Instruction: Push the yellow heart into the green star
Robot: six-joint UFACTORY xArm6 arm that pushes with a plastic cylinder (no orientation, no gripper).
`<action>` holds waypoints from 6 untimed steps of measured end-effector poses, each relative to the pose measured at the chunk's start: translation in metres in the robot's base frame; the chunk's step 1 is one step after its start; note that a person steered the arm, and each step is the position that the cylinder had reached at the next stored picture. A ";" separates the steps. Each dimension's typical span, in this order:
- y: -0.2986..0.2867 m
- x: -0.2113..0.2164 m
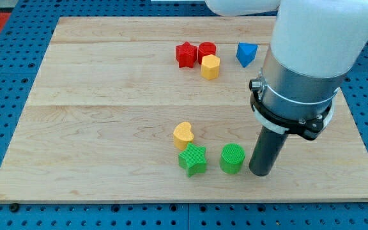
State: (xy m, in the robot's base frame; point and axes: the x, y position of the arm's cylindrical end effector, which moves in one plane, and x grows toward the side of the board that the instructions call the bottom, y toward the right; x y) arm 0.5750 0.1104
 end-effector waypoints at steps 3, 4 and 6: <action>-0.024 0.000; -0.032 0.000; 0.021 -0.050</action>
State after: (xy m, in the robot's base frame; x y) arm 0.5252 0.1313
